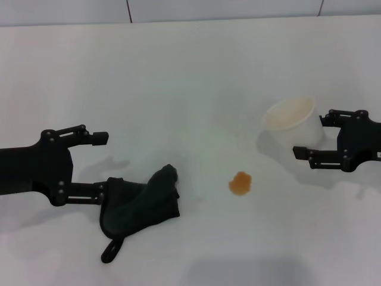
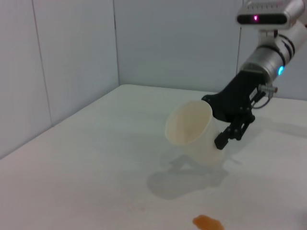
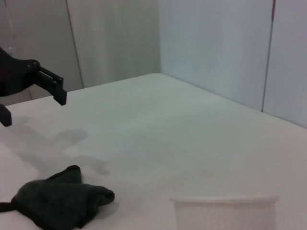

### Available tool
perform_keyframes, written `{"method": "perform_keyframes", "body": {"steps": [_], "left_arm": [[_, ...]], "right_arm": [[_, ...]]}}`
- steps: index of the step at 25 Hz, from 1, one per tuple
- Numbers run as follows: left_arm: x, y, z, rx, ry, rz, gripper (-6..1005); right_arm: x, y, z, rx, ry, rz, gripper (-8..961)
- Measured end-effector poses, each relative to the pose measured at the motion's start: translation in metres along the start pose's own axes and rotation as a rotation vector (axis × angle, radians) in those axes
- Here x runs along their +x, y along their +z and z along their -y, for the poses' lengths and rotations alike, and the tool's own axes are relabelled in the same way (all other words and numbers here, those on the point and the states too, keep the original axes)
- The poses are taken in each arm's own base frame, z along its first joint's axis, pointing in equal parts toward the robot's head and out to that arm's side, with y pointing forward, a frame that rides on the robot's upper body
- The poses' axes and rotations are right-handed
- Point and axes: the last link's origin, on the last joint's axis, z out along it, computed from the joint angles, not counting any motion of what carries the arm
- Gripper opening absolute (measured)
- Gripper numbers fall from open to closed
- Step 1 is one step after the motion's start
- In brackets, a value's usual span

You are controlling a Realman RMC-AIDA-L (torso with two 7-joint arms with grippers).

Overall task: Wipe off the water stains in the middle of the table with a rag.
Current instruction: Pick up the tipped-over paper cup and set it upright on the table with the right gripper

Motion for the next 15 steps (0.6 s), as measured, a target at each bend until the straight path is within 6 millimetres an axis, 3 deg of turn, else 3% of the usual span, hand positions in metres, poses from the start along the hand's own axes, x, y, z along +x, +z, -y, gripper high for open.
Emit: {"method": "perform_keyframes", "body": {"steps": [15], "left_arm": [[0.0,0.001,0.002,0.01,-0.001,0.004,870]], "right_arm": [[0.039,0.01,0.001,0.08,-0.018,0.075,752]]}}
